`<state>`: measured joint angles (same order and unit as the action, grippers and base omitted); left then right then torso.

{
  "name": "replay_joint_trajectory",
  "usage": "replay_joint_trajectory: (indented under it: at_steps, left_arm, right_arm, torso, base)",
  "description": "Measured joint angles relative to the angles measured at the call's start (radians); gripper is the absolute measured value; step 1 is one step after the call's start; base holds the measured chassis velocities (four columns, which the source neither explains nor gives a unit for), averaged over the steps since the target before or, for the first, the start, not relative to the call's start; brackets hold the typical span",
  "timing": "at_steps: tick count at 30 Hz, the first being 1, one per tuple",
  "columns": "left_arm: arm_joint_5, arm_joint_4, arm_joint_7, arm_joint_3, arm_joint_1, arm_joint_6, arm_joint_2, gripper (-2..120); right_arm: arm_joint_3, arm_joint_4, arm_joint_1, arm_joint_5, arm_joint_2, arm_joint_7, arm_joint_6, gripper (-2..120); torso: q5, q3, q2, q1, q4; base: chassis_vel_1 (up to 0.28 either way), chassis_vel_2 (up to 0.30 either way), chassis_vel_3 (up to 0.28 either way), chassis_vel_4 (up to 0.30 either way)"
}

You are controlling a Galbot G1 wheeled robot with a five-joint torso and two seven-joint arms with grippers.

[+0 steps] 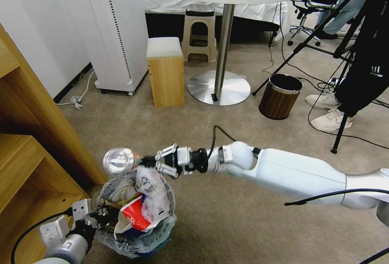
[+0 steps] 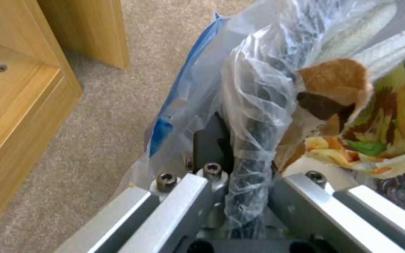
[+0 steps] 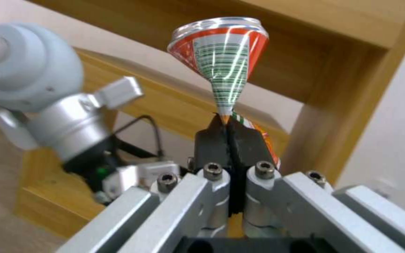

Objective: Pick up the trash bin and place the garbage on the floor into it.

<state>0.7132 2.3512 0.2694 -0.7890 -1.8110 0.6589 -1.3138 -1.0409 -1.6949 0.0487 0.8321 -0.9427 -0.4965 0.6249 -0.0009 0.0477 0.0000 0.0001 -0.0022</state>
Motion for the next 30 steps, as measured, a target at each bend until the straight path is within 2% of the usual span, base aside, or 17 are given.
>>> replay_joint_trajectory:
  at_steps: [10,17,30]
  left_arm:
    - [0.006,0.001,0.002,-0.006,0.003,0.0,0.002,0]
    - [0.008,0.014,0.002,-0.007,-0.006,0.0,-0.001,0]
    - [0.002,0.043,-0.002,-0.01,-0.037,0.0,-0.01,0]
  right_arm:
    - [-0.046,-0.016,0.011,0.008,0.024,0.039,-0.006,0]
    - [-0.051,0.031,0.064,-0.018,0.041,0.06,-0.003,0]
    - [-0.077,0.085,0.095,-0.025,0.008,0.099,-0.014,0]
  torso:
    - [0.0001,0.0,0.0,0.0,0.0]
    - [0.0002,0.0,0.0,0.0,-0.0001]
    - [0.0001,0.0,0.0,0.0,0.0]
  base:
    - [0.0,0.0,0.0,0.0]
    - [0.0,0.0,0.0,0.0]
    - [0.0,0.0,0.0,0.0]
